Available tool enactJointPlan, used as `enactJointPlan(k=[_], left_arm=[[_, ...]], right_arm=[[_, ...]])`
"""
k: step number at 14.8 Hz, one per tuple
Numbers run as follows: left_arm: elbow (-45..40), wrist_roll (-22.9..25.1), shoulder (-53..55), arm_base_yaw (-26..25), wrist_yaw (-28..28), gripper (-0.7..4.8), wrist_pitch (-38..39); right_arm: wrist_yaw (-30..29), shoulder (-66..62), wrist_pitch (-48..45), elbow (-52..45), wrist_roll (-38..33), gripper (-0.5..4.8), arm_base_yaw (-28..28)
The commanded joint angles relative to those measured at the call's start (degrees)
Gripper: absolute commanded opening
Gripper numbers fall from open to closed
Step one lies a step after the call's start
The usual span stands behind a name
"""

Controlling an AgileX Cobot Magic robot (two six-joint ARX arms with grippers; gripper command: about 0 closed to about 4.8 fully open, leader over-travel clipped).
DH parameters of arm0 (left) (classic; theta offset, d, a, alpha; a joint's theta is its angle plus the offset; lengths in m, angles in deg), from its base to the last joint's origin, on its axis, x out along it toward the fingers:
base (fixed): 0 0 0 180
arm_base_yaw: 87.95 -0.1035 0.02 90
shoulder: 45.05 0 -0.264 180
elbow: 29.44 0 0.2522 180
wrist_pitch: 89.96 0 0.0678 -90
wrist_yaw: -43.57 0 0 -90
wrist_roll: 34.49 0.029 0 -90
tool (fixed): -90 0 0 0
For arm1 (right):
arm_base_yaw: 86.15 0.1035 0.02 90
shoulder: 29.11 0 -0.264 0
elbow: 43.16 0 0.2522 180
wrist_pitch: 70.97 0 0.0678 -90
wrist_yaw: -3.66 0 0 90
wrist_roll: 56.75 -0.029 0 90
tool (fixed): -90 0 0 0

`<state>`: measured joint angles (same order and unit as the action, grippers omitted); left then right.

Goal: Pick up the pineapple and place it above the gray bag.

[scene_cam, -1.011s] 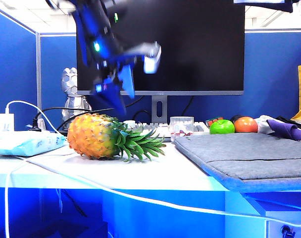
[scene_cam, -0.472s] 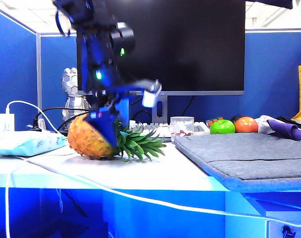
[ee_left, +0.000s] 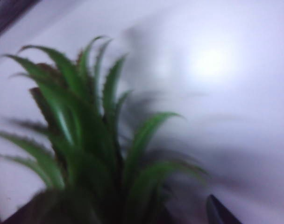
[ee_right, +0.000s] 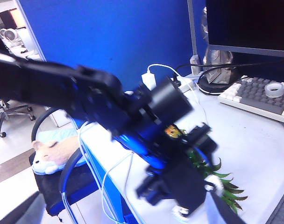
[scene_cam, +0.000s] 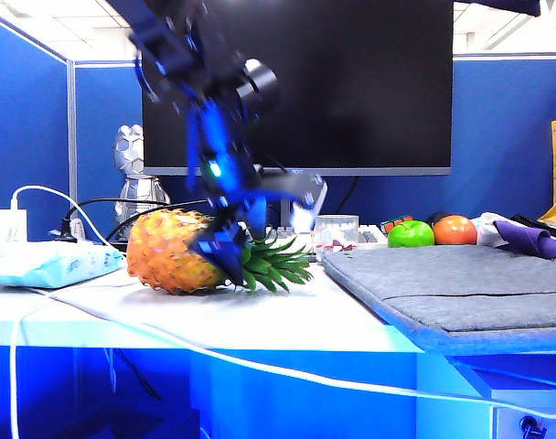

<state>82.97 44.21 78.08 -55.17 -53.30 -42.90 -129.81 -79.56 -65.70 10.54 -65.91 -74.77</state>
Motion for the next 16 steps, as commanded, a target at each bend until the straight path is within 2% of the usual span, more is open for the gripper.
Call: enactJointPlan(k=[1, 2, 3, 6, 8, 9, 11, 12, 13, 14, 16], left_arm=[[0.07, -0.04, 1.57, -0.07, -1.40, 3.96, -5.95], [0.07, 0.20, 2.43, -0.15, -4.07, 1.34, -7.74], [0.00, 0.42, 3.37, -0.20, -6.64, -0.03, -9.42], [0.00, -1.25, 3.96, 0.48, -6.84, -0.06, -10.80], [0.04, -7.82, 2.86, 1.40, -4.24, -0.06, -16.79], [0.52, -11.96, 1.60, 1.99, -0.24, -0.06, -18.34], [7.30, -23.41, 0.44, 2.89, 5.25, -0.06, -16.65], [11.28, -27.36, -0.13, 3.04, 8.81, -0.06, -14.75], [17.84, -34.32, -1.88, 3.04, 16.48, -0.06, -12.79], [19.47, -36.65, -2.34, 2.80, 18.60, -0.06, -12.68], [23.10, -46.16, -4.20, 0.92, 27.67, -0.06, -12.66]], right_arm=[[-0.35, 0.11, -0.46, 0.33, 0.42, 4.79, 0.09], [-0.35, 0.09, -0.44, 0.33, 0.44, 4.79, 0.09], [-0.31, 0.07, -0.46, 0.33, 0.44, 4.79, 0.09], [-0.15, 0.07, -0.44, 0.33, 0.42, 4.79, 0.09], [-0.15, 0.07, -0.28, 0.33, 0.39, 4.79, 0.09], [-0.11, 0.07, -0.28, 0.33, 0.42, 4.79, 0.07], [1.38, 0.07, -0.31, 0.33, 0.46, 4.79, -0.57], [1.38, 0.07, -0.31, 0.33, 0.68, 4.79, -1.25], [1.36, 0.09, -0.28, 0.33, 1.05, 4.79, -3.17], [1.36, 0.11, -0.24, 0.35, 1.05, 4.79, -3.74], [1.46, 0.07, 0.22, 0.33, 1.05, 4.79, -5.77]])
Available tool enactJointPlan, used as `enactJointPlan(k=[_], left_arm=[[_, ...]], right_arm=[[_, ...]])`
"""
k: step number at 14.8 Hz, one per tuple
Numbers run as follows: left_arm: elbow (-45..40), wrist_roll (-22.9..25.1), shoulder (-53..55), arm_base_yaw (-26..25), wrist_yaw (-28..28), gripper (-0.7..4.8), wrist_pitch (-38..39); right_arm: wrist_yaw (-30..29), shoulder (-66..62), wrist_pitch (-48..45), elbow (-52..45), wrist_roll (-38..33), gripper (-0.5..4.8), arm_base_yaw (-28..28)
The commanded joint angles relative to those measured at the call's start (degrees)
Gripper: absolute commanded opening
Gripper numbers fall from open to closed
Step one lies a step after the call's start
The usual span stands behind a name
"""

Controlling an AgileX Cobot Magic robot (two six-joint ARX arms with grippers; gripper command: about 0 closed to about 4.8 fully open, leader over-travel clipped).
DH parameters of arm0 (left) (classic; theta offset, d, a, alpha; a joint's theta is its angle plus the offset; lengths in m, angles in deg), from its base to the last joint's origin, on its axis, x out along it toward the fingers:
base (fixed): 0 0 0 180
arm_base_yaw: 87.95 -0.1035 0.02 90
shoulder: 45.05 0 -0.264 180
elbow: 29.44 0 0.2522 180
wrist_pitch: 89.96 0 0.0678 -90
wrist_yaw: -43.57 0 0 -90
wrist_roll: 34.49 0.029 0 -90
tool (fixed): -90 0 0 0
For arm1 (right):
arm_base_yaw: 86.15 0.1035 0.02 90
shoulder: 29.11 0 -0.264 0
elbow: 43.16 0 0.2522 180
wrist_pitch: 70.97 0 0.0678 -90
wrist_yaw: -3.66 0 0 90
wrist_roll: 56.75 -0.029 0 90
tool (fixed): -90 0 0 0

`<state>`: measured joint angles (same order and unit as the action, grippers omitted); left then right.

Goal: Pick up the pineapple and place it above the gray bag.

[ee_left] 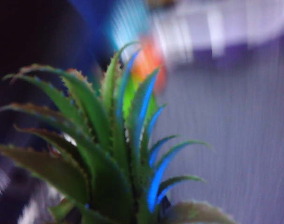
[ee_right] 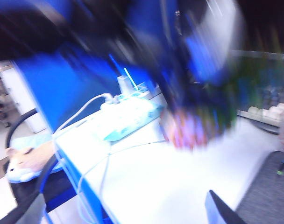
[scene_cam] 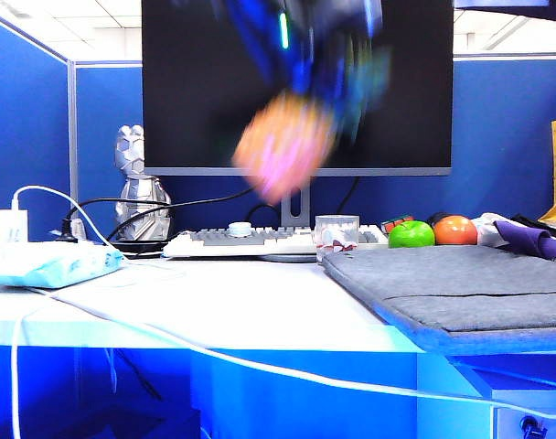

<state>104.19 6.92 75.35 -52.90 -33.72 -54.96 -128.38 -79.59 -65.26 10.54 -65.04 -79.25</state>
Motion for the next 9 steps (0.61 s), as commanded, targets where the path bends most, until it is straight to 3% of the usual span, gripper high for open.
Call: enactJointPlan(k=[1, 3, 4, 6, 7, 9], left_arm=[[1.92, -11.47, -2.03, -2.47, 13.86, -0.06, -0.72], [1.84, -13.53, -1.73, -4.15, 26.27, -0.06, -0.96], [1.84, -13.40, -1.05, -4.15, 29.33, -0.06, -2.84], [1.86, -19.65, 1.99, -4.11, 37.73, -0.06, -13.00], [1.86, -23.80, 4.24, -4.11, 39.17, -0.06, -18.95], [1.86, -27.10, 8.17, -4.11, 40.26, -0.06, -25.62]], right_arm=[[0.13, 0.11, 0.11, 0.33, 0.17, 4.79, -2.14], [-0.07, 0.09, 0.55, 0.33, 0.15, 4.79, -3.61], [-0.02, 0.09, 0.52, 0.33, 0.15, 4.79, -3.93], [0.48, -0.07, 0.55, 0.33, 0.22, 4.79, -4.28], [1.36, -0.20, 0.55, 0.33, 0.59, 4.79, -4.98], [1.46, -0.31, 0.55, 0.33, 0.81, 4.79, -5.42]])
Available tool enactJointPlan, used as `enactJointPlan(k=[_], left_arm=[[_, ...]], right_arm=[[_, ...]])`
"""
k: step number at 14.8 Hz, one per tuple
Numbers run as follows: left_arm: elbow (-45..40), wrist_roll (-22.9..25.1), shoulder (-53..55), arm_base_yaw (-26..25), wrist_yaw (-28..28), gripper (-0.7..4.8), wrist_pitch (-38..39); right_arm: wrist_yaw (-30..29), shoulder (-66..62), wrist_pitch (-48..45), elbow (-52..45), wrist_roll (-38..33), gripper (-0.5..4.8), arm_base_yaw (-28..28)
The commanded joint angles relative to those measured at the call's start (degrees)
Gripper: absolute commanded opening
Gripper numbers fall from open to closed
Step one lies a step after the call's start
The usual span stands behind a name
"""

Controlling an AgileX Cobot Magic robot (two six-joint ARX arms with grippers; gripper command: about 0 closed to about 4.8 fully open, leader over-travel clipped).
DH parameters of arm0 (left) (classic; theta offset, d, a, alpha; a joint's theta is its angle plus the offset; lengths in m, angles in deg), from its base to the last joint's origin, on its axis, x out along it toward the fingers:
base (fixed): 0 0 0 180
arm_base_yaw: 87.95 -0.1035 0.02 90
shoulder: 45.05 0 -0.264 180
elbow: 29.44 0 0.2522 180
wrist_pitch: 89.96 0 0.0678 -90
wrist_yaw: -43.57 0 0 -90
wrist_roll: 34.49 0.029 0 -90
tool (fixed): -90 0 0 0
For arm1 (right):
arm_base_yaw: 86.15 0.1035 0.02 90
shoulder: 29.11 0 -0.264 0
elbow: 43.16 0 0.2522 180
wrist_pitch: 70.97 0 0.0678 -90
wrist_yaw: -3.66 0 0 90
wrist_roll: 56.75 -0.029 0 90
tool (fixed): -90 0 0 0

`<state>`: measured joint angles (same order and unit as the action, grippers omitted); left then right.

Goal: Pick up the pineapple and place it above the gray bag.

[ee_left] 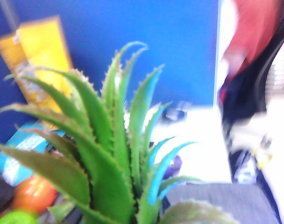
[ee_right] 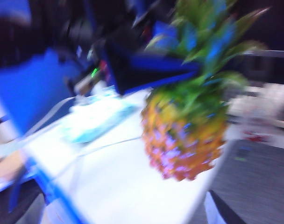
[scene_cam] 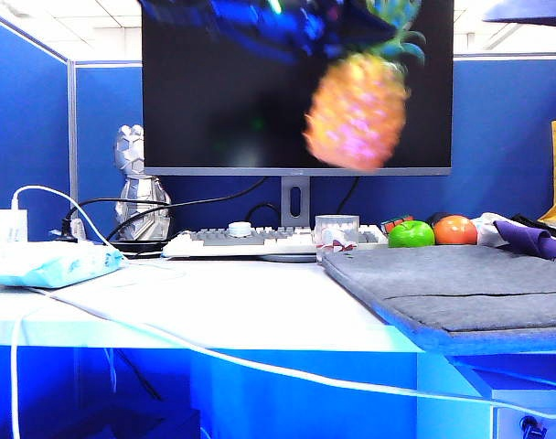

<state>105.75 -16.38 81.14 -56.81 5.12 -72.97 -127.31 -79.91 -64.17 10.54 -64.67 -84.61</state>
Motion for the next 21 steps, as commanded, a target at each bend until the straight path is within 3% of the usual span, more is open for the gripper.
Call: enactJointPlan(k=[1, 5, 8, 11, 14, 21], left_arm=[[0.31, -5.18, 5.20, 0.09, 1.38, -0.06, -12.24], [0.31, -15.30, 13.49, 0.55, 1.18, -0.06, -30.56], [0.72, -12.79, 16.74, 1.62, -1.25, -0.06, -36.65], [0.74, -16.83, 20.11, 2.25, -4.11, -0.06, -43.71], [0.72, -19.32, 21.62, 2.34, -4.33, -0.06, -44.09], [0.70, -20.06, 24.48, 3.72, -5.44, -0.06, -41.77]], right_arm=[[0.85, -0.15, -0.55, 0.33, 0.50, 4.79, -0.24], [1.11, -2.05, -0.81, 0.33, 1.05, 4.79, -0.20], [1.03, -5.01, -0.98, 0.33, 1.73, 4.79, -0.17], [1.03, -7.45, -1.60, 0.31, 2.19, 4.79, -0.15], [1.03, -8.20, -2.43, 0.31, 2.14, 4.79, -0.11], [0.96, -8.20, -2.71, 0.31, 1.97, 4.79, -0.04]])
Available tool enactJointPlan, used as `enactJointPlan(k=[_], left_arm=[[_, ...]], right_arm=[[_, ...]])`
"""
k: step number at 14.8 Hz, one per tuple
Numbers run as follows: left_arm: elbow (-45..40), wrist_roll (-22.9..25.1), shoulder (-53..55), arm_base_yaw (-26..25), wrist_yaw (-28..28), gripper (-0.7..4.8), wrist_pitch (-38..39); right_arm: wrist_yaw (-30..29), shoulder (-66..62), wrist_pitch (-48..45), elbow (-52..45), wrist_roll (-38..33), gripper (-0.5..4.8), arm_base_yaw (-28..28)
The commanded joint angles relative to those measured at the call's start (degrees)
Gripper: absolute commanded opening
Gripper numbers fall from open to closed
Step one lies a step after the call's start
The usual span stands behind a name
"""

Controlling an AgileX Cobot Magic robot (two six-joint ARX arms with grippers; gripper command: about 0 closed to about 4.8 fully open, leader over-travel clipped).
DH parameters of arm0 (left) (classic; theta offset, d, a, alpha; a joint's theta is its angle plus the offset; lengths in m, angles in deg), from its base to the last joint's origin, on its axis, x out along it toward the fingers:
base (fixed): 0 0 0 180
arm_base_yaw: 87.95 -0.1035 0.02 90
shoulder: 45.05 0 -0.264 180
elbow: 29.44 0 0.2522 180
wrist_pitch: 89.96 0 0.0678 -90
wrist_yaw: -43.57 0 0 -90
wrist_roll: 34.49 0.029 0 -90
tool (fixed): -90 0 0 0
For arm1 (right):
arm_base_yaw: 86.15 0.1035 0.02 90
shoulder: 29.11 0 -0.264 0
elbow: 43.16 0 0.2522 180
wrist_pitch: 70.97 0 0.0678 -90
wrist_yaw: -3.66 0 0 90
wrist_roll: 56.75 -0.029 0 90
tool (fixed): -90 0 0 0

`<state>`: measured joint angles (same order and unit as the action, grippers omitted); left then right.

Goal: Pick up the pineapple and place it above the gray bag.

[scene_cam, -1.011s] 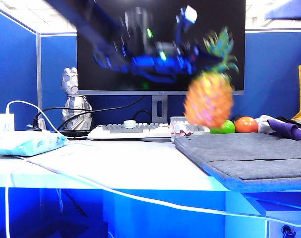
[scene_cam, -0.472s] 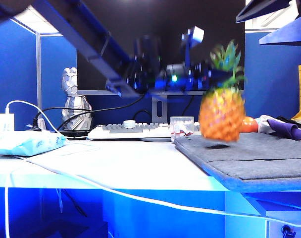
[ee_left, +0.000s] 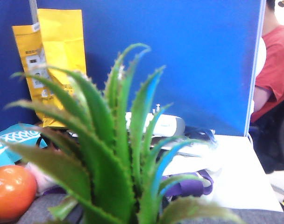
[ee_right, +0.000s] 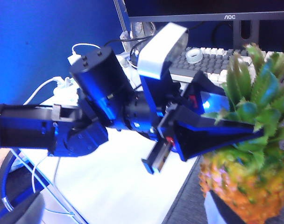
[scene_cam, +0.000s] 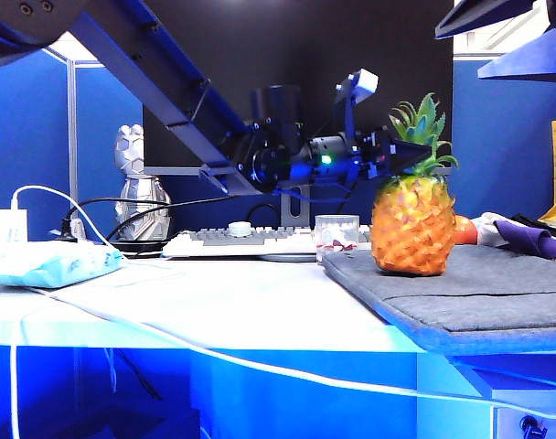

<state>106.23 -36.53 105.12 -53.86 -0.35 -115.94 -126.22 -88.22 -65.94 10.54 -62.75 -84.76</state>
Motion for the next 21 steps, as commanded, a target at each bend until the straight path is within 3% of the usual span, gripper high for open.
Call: enactJointPlan(k=[1, 4, 5, 9, 12, 15, 16, 21], left_arm=[[0.22, 0.07, 0.50, 0.79, -0.04, -0.06, 1.70], [0.24, 0.09, 0.50, 0.44, -0.04, 0.01, 6.08], [0.24, 0.07, 0.48, 0.35, -0.02, 0.29, 6.97], [0.24, 0.00, 0.39, 0.35, 0.24, 0.31, 7.98], [0.24, -0.28, 0.37, 0.28, 1.75, 2.71, 10.34], [0.26, -1.95, 0.35, 0.26, 1.70, 4.48, 10.54], [0.26, -2.54, 0.35, 0.24, 1.70, 4.79, 10.49], [0.31, -4.26, 0.02, -1.09, 1.86, 4.79, 11.50]], right_arm=[[-0.13, 0.11, -0.96, 0.31, 0.07, 4.79, 0.11], [-0.13, 0.11, -0.96, 0.31, 0.07, 4.79, 0.11], [-0.13, 0.11, -0.96, 0.31, 0.07, 4.79, 0.11], [-0.09, 0.11, -0.96, 0.31, 0.24, 4.79, 0.11], [-0.11, 0.11, -0.94, 0.31, 0.20, 4.79, 0.11], [-1.20, 0.11, -0.87, 0.31, -0.31, 4.79, 0.11], [-1.33, 0.11, -0.87, 0.31, -0.44, 4.79, 0.11], [-2.49, 0.11, -0.52, 0.33, -0.48, 4.79, 0.11]])
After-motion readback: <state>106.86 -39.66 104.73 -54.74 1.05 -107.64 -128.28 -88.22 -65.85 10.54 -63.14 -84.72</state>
